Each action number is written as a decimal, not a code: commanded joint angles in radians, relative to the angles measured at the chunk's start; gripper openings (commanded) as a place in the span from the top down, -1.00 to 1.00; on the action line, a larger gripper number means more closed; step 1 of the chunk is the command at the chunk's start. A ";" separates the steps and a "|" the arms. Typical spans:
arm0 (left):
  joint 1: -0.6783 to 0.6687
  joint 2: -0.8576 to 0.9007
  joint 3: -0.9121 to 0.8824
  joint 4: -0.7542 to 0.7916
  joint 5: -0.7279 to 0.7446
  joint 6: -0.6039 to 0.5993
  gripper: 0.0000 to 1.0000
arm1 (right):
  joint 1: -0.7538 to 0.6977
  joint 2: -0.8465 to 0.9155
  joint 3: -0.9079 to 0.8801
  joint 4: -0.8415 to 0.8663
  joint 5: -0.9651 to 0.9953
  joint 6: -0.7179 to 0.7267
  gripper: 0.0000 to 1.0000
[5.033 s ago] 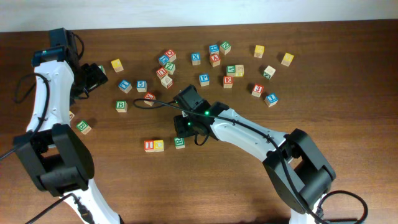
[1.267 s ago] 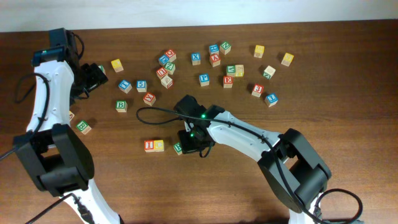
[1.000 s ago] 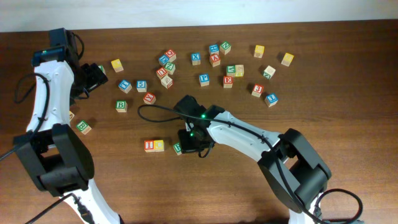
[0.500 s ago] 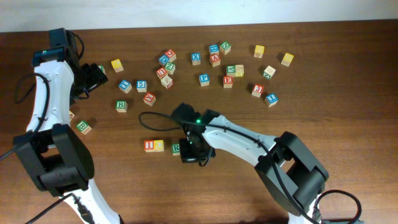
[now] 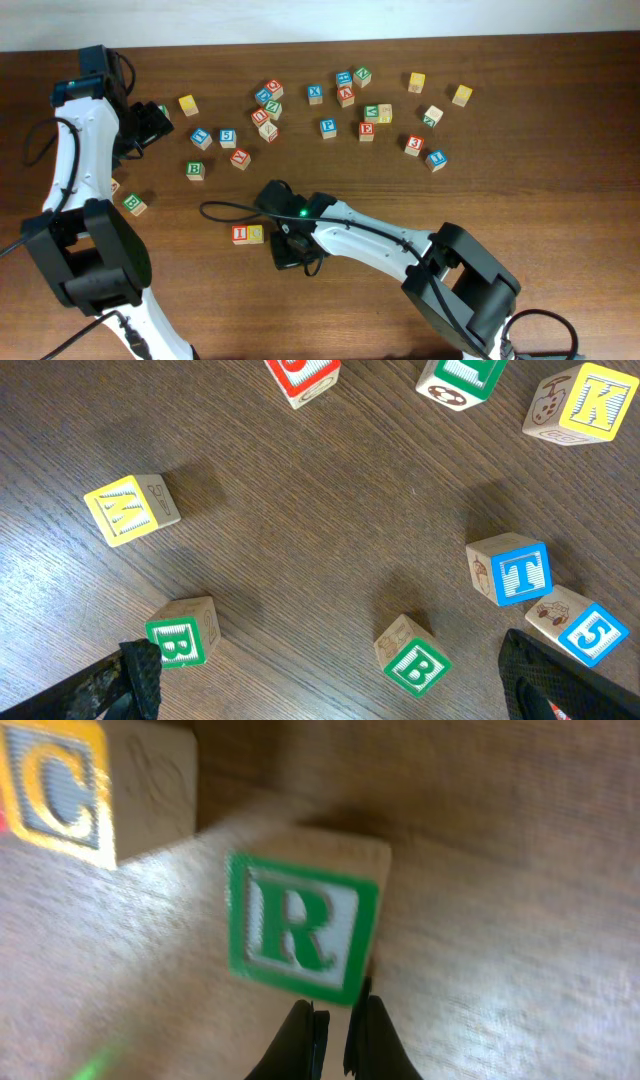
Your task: Spell out ICRA
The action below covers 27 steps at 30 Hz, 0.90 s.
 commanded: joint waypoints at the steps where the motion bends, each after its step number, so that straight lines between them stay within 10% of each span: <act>1: 0.008 0.007 0.009 -0.001 0.003 0.002 -0.98 | 0.003 0.006 -0.002 0.035 0.023 0.008 0.91; 27: 0.008 0.007 0.009 -0.001 0.003 0.002 -0.98 | 0.001 0.006 -0.002 0.000 0.019 0.001 0.92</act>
